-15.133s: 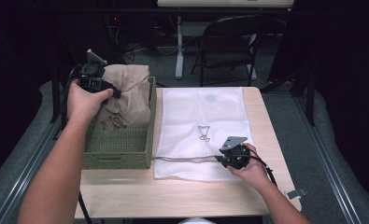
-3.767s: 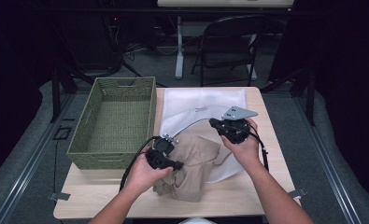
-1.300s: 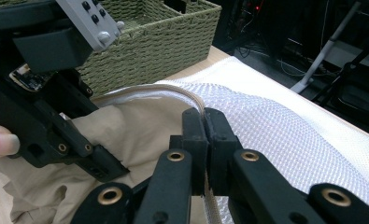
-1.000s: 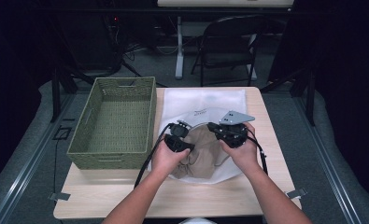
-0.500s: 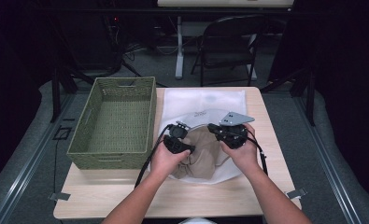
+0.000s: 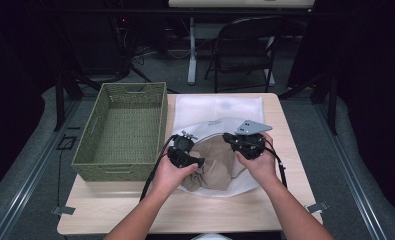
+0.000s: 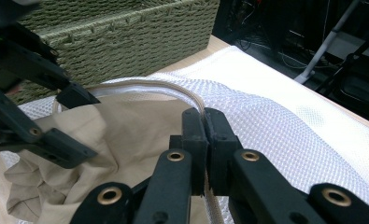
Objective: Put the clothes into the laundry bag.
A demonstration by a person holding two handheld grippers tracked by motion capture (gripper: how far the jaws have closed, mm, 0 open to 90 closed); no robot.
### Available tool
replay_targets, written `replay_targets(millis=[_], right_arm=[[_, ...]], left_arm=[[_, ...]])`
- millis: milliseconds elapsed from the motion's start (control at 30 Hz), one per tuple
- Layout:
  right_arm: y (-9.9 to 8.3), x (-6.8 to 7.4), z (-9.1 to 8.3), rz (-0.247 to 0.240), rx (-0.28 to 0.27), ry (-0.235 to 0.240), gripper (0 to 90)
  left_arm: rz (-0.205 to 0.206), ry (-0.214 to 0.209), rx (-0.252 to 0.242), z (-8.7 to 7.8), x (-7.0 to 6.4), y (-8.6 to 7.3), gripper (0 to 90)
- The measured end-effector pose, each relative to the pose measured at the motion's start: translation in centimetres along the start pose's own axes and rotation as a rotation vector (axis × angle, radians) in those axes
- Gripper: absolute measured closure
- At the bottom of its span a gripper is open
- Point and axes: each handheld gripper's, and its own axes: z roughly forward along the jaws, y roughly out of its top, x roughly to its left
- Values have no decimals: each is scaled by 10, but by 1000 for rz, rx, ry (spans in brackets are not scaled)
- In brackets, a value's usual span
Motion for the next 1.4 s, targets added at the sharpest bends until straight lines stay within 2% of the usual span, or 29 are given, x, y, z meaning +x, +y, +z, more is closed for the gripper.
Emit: replay_targets(millis=[333, 700, 967, 1100, 1200, 1400], right_arm=[[-1, 1, 0, -2, 1, 1, 878], [-5, 2, 0, 0, 5, 3, 877], [-6, 4, 0, 1, 3, 4, 877], [-6, 4, 0, 0, 3, 3, 877], [-7, 4, 0, 0, 3, 3, 877], [-8, 5, 0, 3, -1, 5, 876]], left_arm=[[0, -8, -36, -18, -3, -17, 405], [0, -12, -31, -28, -1, -42, 405], [-17, -21, -5, -21, 1, -62, 412], [-11, -23, 21, -15, 0, -69, 415], [-1, -13, 26, -11, 0, -71, 418], [-2, -20, 49, -2, -2, -74, 424]])
